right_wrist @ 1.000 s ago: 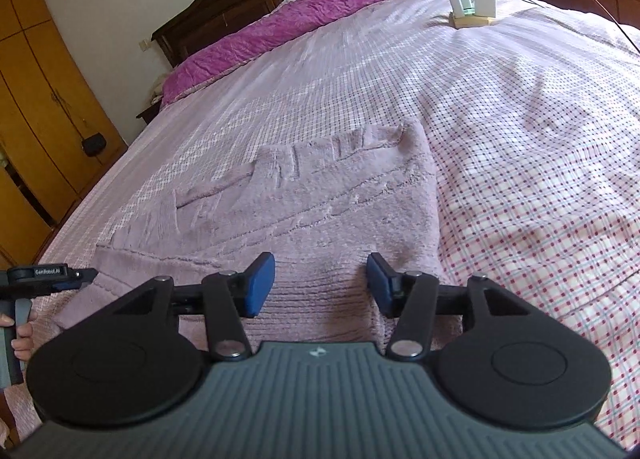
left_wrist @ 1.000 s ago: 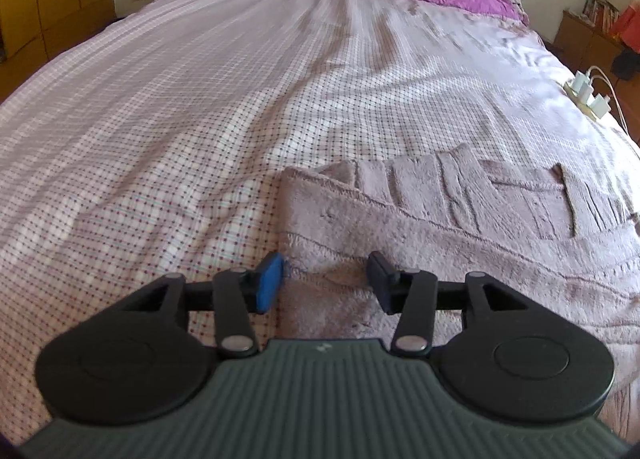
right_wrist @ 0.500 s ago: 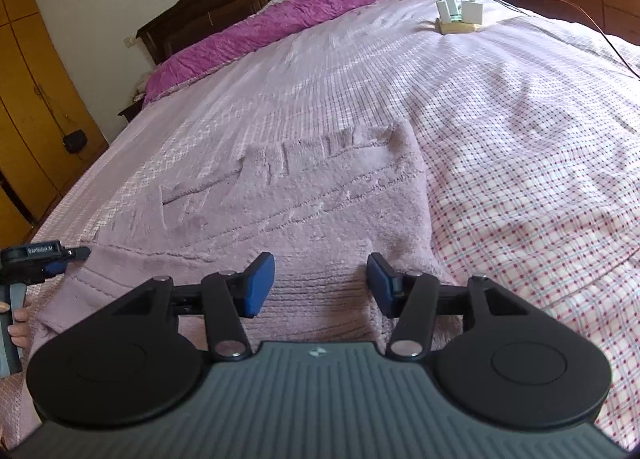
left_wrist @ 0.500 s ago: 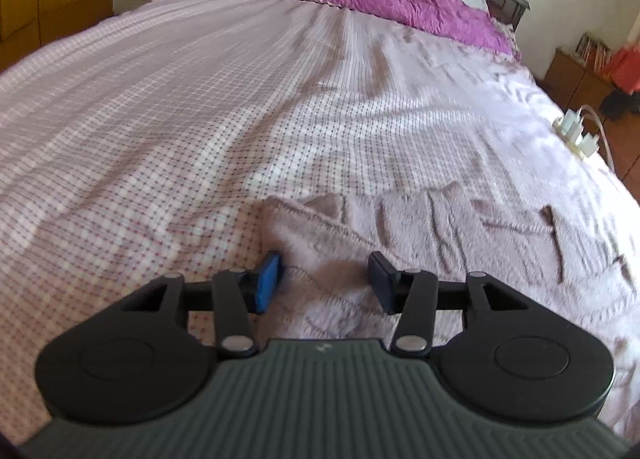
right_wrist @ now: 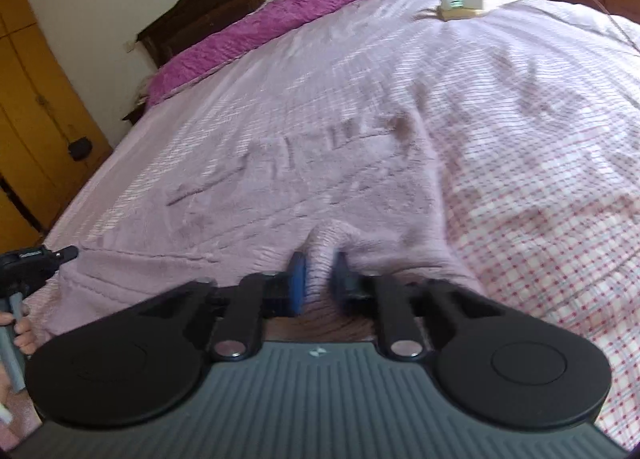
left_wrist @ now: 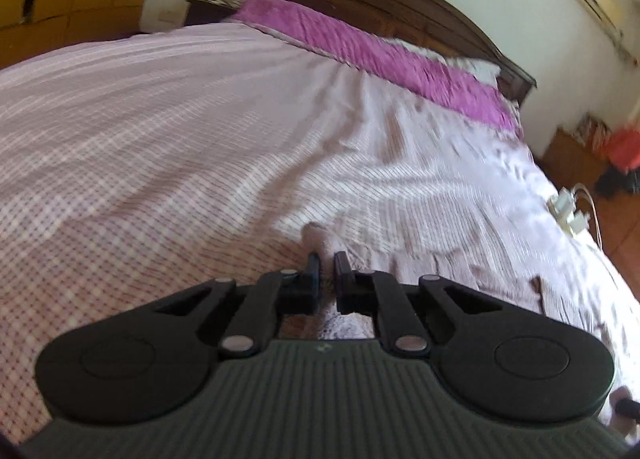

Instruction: Fold small clothes

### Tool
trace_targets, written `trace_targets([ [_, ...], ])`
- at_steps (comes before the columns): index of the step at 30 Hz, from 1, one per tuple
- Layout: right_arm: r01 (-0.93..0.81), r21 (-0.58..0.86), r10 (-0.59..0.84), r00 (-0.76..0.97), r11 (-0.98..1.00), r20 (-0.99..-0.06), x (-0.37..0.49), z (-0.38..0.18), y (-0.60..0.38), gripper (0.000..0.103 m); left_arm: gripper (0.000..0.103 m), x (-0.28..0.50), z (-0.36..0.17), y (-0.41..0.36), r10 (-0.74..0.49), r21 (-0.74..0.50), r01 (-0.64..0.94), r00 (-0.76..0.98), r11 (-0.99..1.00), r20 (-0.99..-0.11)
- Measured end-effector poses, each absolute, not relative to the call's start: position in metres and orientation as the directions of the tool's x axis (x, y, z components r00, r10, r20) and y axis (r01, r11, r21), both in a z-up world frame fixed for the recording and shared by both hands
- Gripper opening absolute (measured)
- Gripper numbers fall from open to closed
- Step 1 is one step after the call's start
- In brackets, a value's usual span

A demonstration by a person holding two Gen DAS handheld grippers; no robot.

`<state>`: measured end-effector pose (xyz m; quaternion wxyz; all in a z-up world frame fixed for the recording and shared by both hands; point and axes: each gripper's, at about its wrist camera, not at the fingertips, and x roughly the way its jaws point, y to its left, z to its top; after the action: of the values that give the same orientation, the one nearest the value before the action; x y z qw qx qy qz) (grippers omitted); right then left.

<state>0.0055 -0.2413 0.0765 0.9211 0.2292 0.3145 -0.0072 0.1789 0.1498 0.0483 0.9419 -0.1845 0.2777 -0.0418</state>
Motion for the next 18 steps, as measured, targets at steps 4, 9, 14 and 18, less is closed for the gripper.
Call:
trace_targets([
  [4,0.088,0.354,0.112,0.855,0.931,-0.507,0.010,0.108,-0.230,0.011,0.009,0.177,0.045,0.159,-0.166,-0.399,-0.054,0.852,0.915,-0.496],
  [9,0.056,0.221,0.047,0.900,0.974,-0.434,0.021,0.136,-0.219,0.011,0.002,0.177,0.040,0.169,-0.109,-0.422,-0.117,0.874,0.899,-0.474],
  [14,0.125,0.225,0.034,0.804,0.966,-0.594,0.057,0.095,-0.232,0.012,0.002,0.182,0.038,0.178,-0.134,-0.450,-0.128,0.852,0.884,-0.506],
  [18,0.200,0.279,0.034,0.755,0.939,-0.654,0.064,0.065,-0.247,0.014,0.003,0.176,0.046,0.172,-0.142,-0.382,-0.089,0.832,0.920,-0.537],
])
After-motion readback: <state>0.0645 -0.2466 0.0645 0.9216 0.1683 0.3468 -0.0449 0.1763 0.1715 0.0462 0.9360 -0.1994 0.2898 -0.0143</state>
